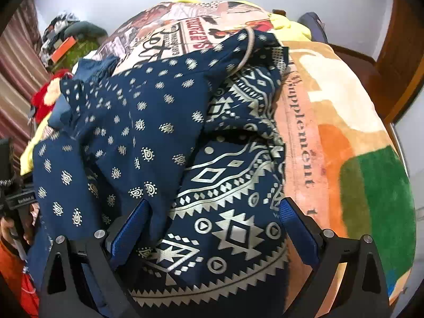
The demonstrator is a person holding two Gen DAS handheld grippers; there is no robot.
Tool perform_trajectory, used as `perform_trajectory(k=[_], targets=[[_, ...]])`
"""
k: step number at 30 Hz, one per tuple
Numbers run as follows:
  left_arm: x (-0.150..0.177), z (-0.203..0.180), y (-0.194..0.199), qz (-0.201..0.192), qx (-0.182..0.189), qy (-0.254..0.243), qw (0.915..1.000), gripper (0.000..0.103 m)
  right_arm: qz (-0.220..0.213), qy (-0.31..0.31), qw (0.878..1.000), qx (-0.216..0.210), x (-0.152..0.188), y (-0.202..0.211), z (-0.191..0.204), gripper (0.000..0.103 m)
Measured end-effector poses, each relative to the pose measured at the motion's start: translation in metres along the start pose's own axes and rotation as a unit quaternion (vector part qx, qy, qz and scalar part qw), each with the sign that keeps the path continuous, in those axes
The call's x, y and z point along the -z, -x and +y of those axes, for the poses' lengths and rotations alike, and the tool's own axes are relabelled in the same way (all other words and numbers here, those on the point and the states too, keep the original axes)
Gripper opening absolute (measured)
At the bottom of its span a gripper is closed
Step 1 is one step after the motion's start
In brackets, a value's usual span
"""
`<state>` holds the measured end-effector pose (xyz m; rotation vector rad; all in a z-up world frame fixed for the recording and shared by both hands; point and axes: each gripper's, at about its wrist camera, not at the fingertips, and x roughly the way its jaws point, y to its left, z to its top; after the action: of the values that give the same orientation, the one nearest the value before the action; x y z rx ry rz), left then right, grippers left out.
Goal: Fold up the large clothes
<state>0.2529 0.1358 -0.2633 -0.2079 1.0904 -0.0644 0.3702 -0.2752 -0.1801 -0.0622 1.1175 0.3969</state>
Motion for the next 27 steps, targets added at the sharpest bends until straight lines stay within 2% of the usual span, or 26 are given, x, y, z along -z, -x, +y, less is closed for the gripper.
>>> perform_trajectory(k=[5,10,13,15,19,22,25,27], targets=[[-0.004,0.015,0.031,-0.011,-0.021,-0.021,0.9995,0.082,-0.025,0.001,1.000,-0.016,-0.008,0.025,-0.007,0.098],[-0.036,0.039,0.057,-0.052,-0.069,-0.027,0.9959,0.082,-0.068,-0.027,0.997,-0.026,-0.034,0.042,-0.025,0.098],[-0.069,0.063,0.050,-0.057,-0.079,-0.006,0.9952,0.082,-0.075,-0.050,0.996,-0.021,-0.060,0.034,-0.040,0.098],[-0.091,0.072,0.036,-0.054,-0.071,0.012,0.9959,0.082,-0.072,-0.069,0.995,-0.029,-0.075,0.024,-0.053,0.098],[-0.126,0.088,0.006,-0.053,-0.064,0.026,0.9962,0.082,-0.047,-0.098,0.993,-0.039,-0.105,-0.015,-0.069,0.098],[-0.147,0.090,-0.016,-0.048,-0.033,0.028,0.9979,0.071,-0.029,-0.112,0.992,-0.046,-0.121,-0.042,-0.074,0.093],[-0.161,0.086,-0.032,-0.049,-0.010,0.024,0.9985,0.062,-0.017,-0.107,0.992,-0.059,-0.134,-0.065,-0.070,0.077],[-0.169,0.083,-0.048,-0.044,0.004,0.031,0.9986,0.045,-0.013,-0.106,0.992,-0.065,-0.142,-0.078,-0.067,0.067]])
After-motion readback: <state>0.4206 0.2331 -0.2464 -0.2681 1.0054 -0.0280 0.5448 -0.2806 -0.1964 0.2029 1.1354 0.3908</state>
